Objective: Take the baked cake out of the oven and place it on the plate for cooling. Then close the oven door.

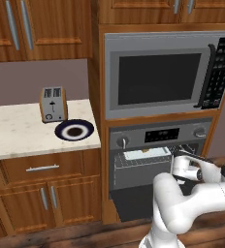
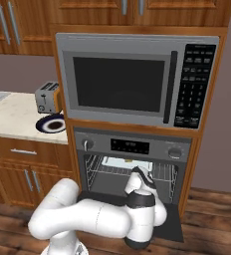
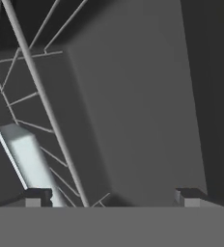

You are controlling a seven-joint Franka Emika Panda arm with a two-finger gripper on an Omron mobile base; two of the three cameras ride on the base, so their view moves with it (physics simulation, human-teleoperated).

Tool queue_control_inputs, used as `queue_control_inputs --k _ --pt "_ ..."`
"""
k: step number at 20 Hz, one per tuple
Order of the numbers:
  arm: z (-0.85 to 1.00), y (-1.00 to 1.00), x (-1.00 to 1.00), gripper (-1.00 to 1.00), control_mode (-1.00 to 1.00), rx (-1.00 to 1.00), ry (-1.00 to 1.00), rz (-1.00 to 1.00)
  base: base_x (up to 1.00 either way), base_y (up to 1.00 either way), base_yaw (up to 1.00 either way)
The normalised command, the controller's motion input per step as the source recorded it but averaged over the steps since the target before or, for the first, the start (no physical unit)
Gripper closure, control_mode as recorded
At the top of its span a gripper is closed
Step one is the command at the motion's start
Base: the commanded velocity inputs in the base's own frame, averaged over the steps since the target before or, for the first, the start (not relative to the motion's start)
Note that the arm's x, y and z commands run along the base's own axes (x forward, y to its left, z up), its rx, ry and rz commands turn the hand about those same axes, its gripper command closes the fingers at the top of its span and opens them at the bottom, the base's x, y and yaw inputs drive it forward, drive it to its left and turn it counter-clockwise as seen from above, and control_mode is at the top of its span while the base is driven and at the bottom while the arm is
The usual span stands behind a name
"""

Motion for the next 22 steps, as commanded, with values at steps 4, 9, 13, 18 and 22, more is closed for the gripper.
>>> queue_control_inputs --k 4,9,13,18,22 --pt "-0.04 0.0 0.25 -1.0 -1.0 0.0 -0.04 0.0 0.0 0.0 0.0" --pt "-0.14 0.0 0.26 -1.0 -1.0 0.0 -0.01 0.0 0.0 0.0 0.0" --pt "-0.12 0.0 0.21 -1.0 -1.0 0.0 0.0 0.0 0.0 0.0 0.0" --pt "-0.05 0.0 0.3 -1.0 -1.0 0.0 0.0 0.0 0.0 0.0 0.0" --pt "-0.02 0.0 0.32 -1.0 -1.0 0.0 0.0 0.0 0.0 0.0 0.0"
